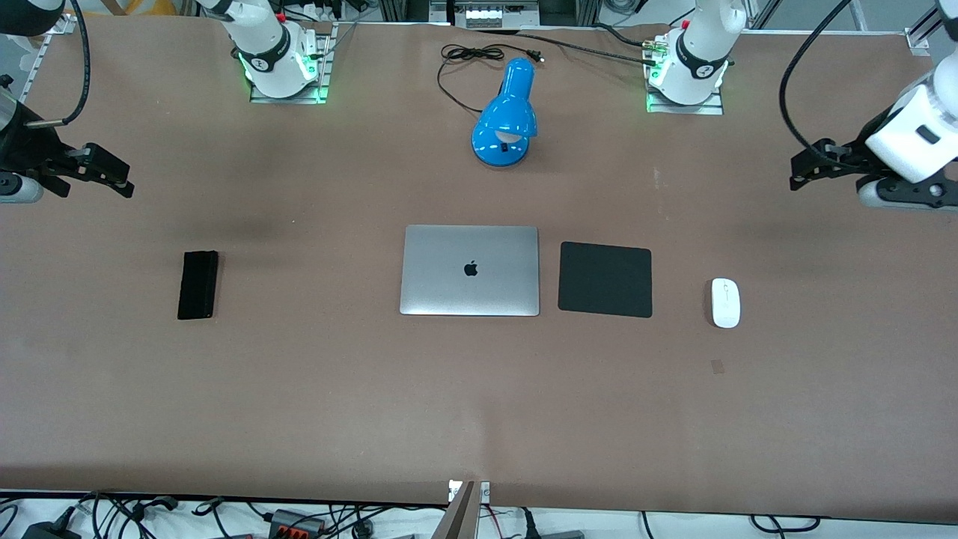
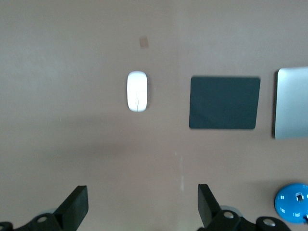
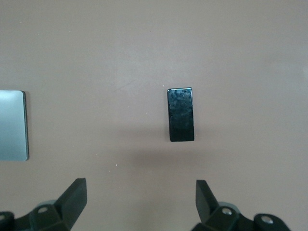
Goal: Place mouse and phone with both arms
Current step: 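Reach the left gripper to the white mouse while the right gripper reaches the phone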
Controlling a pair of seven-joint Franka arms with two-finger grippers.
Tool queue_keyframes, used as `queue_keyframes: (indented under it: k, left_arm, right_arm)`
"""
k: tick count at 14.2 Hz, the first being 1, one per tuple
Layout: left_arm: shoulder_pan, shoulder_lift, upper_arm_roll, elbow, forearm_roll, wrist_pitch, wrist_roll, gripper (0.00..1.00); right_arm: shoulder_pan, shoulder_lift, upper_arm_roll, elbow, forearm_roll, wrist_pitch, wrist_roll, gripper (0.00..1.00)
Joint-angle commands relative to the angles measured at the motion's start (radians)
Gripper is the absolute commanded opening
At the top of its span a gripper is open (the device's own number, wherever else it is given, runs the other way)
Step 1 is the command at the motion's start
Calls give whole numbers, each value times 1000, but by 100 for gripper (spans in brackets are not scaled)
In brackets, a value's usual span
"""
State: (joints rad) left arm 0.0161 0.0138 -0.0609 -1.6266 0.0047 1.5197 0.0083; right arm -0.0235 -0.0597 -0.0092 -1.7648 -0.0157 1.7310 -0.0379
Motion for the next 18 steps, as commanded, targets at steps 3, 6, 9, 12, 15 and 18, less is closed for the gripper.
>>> queue_keyframes:
  k: [3,6,9,12,15,18]
  left_arm:
    - [15,138,12,83,3,-39,6,100]
    - [59,285,15,68,12,66,10,100]
    - [58,342,13,-39,14,329,32,100]
    - [58,350,10,-247,14,674,33,100]
    - [56,376,6,-369,15,887,33,100]
    - [56,429,6,-377,17,936,51,100]
  right_arm:
    - [-16,35,6,5,5,-21,6,100]
    - [-15,101,5,-10,-6,-28,9,100]
    - [-24,181,3,-11,-12,31,12,100]
    - [-41,253,3,-37,-13,123,15,100]
    - [-68,279,1,-143,-15,313,12,100]
    - [-84,336,1,-211,-23,458,7,100]
